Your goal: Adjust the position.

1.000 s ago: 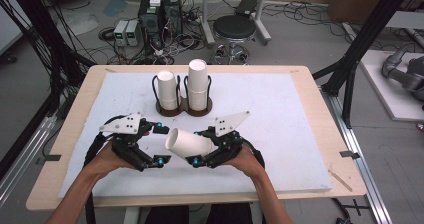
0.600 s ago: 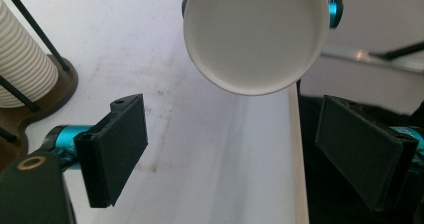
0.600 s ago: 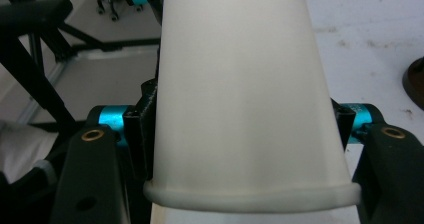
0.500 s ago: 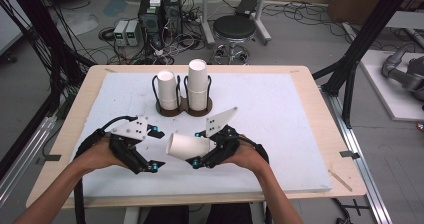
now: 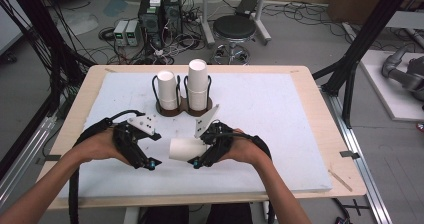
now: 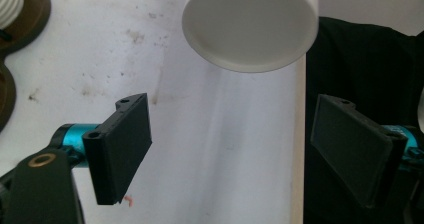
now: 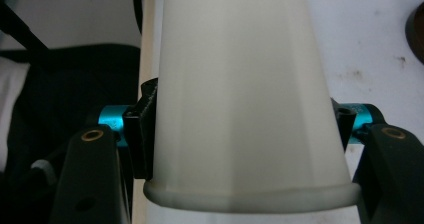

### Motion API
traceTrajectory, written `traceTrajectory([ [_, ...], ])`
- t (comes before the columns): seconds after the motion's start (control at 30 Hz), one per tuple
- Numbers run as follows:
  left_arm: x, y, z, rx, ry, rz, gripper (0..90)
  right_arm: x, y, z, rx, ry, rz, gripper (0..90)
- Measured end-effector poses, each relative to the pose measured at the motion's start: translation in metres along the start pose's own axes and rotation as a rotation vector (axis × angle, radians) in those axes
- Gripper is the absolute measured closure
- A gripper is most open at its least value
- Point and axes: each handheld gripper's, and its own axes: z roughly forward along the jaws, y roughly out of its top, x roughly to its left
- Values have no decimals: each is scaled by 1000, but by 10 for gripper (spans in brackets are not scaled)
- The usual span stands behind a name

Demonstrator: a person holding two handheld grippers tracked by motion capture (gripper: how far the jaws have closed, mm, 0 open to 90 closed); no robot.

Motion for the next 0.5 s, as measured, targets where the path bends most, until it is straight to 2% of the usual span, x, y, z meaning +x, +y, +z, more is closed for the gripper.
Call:
traceTrajectory([
  [0.13, 1, 5, 6, 82, 9, -28, 167, -1, 5, 4, 53, -9, -12, 356],
  [0.2, 2, 9, 8, 121, 12, -28, 171, -1, 8, 6, 91, -21, -18, 356],
  [0.3, 2, 13, 10, 144, 3, -29, 176, 0, 12, 9, 126, -22, -29, 356],
  [0.5, 3, 18, 14, 182, -1, -31, 178, -1, 15, 10, 148, -24, -37, 356],
])
